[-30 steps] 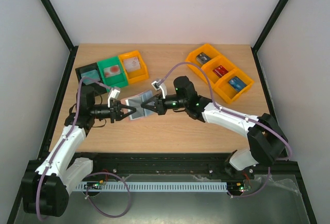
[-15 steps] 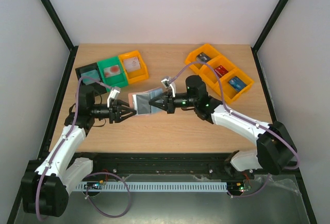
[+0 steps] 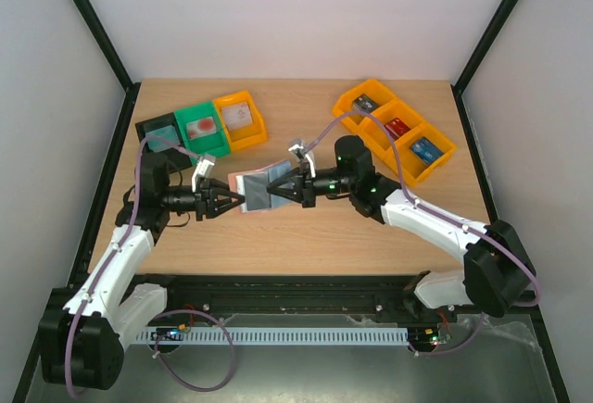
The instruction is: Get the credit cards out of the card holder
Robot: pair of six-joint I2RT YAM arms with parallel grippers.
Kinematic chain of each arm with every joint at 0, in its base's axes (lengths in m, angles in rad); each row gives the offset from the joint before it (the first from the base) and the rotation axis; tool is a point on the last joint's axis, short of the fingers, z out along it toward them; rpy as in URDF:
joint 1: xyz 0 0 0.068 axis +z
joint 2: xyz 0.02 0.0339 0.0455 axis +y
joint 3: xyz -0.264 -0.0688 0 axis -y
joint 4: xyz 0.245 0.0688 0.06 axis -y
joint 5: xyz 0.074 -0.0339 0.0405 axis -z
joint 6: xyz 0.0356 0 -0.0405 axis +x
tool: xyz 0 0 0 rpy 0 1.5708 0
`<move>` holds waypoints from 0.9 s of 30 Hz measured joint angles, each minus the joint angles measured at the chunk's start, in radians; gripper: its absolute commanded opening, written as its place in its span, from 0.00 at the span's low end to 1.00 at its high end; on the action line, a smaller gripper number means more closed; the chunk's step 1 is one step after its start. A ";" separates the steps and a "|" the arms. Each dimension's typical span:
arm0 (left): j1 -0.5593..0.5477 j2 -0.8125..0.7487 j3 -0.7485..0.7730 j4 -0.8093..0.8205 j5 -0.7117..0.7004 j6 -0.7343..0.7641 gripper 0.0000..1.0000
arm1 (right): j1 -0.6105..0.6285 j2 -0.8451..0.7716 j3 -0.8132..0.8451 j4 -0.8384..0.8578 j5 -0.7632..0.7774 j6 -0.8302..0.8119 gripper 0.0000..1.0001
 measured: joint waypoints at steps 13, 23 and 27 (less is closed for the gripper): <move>0.015 0.000 0.000 0.024 0.008 -0.018 0.26 | 0.000 -0.012 0.000 -0.046 -0.030 -0.051 0.02; 0.015 0.005 -0.016 0.049 -0.063 -0.030 0.20 | 0.000 -0.013 -0.004 -0.006 -0.051 -0.004 0.01; 0.010 0.008 -0.019 0.075 -0.065 -0.054 0.24 | 0.007 -0.006 -0.014 0.045 -0.051 0.033 0.02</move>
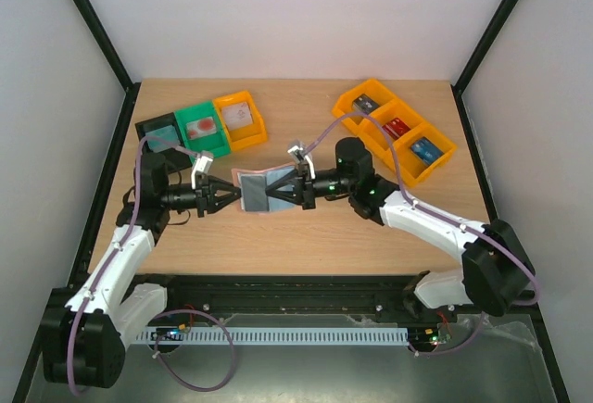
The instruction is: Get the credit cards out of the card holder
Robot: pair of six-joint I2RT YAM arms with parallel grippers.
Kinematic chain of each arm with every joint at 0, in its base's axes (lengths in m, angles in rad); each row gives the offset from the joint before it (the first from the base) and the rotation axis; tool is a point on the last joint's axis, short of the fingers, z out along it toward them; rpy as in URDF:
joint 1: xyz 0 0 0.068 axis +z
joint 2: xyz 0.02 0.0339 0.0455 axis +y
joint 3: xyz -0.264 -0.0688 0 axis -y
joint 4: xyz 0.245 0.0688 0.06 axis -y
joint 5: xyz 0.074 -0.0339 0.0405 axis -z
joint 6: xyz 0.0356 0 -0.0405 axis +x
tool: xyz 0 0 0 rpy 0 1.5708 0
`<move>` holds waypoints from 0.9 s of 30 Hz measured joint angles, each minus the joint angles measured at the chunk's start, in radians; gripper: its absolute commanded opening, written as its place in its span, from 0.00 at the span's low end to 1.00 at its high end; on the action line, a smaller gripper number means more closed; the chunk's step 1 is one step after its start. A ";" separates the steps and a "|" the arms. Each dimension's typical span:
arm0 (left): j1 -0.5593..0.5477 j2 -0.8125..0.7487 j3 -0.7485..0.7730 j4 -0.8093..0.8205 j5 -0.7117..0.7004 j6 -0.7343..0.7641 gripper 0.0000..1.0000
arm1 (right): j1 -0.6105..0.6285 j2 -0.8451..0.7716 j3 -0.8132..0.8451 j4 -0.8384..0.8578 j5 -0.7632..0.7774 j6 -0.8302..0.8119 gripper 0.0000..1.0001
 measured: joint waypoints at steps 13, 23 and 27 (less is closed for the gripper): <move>-0.018 0.003 -0.007 0.021 0.056 -0.019 0.14 | 0.008 0.137 -0.008 0.184 0.010 0.124 0.02; -0.025 0.003 -0.008 -0.031 0.025 0.035 0.02 | 0.013 0.138 -0.006 0.229 0.026 0.137 0.09; -0.031 0.002 0.016 -0.145 -0.158 0.138 0.02 | 0.010 0.138 0.002 0.126 0.116 0.083 0.16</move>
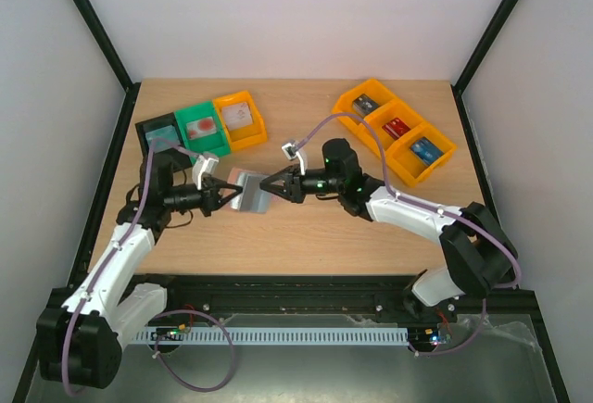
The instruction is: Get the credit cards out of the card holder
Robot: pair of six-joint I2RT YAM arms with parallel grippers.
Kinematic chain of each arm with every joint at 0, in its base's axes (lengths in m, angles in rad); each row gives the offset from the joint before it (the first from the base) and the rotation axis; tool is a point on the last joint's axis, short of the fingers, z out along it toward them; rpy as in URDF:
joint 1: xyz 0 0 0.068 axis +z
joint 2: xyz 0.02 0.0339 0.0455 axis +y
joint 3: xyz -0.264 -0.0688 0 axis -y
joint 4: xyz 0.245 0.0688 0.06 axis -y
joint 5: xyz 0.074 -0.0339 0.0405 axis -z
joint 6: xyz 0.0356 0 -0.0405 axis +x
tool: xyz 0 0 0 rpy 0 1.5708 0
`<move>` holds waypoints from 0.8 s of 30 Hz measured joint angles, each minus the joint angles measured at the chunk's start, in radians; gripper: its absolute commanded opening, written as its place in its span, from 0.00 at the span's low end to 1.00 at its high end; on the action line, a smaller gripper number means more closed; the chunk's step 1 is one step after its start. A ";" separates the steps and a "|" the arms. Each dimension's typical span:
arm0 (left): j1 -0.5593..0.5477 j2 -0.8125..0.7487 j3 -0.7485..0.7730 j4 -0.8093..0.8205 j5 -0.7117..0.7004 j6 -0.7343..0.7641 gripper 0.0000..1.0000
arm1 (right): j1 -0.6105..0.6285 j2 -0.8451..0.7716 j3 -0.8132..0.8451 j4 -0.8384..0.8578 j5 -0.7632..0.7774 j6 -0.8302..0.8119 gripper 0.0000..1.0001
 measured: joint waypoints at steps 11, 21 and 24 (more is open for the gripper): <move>-0.109 0.018 0.175 -0.219 -0.698 0.266 0.02 | -0.005 -0.042 0.002 -0.205 0.258 -0.110 0.48; -0.108 0.056 0.497 -0.460 -0.293 0.388 0.02 | -0.005 -0.223 -0.093 -0.126 0.179 -0.156 0.99; -0.100 0.051 0.575 -0.500 -0.124 0.418 0.02 | -0.005 -0.304 -0.130 -0.059 0.145 -0.163 0.99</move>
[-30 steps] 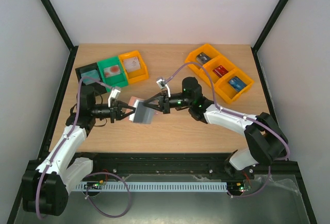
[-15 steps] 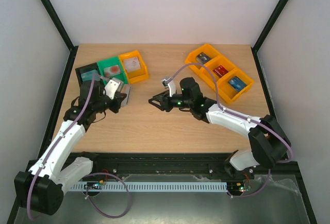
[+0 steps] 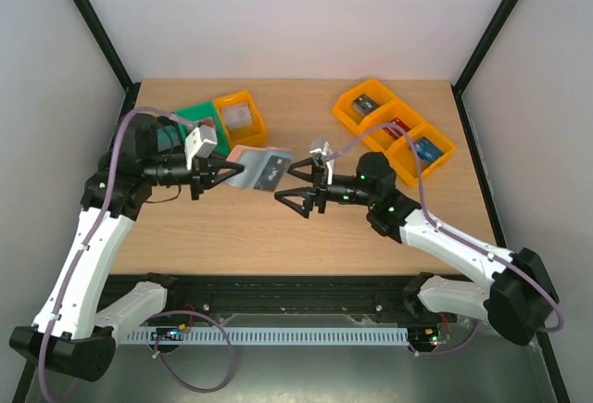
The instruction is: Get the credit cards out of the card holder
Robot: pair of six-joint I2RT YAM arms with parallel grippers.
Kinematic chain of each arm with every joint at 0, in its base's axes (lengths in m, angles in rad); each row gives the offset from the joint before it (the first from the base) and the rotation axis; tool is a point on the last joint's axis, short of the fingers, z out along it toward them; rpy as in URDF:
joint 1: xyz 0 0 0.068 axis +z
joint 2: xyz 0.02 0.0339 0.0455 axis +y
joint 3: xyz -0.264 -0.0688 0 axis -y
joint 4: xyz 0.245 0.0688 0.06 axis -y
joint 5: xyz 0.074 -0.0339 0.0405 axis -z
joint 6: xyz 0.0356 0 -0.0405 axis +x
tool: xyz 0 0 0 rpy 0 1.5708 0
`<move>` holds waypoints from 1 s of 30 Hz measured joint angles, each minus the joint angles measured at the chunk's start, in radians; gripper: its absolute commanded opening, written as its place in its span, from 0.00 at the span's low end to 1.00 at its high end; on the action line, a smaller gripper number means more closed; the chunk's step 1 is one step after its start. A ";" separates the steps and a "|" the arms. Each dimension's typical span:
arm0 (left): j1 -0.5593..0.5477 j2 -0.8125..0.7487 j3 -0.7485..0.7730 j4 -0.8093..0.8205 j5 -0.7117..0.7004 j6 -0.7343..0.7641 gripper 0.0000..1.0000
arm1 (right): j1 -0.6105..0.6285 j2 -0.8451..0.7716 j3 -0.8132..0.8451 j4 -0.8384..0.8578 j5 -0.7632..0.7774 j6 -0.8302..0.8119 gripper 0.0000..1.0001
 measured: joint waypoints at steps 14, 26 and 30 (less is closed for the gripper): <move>0.056 -0.005 0.129 -0.328 0.438 0.320 0.02 | -0.038 -0.095 -0.027 0.089 -0.085 0.016 0.99; 0.064 -0.017 0.122 -0.414 0.496 0.412 0.02 | -0.058 -0.118 -0.024 0.101 -0.174 0.034 1.00; 0.068 -0.019 0.092 -0.412 0.498 0.416 0.02 | -0.039 -0.110 -0.022 0.117 -0.217 0.045 0.95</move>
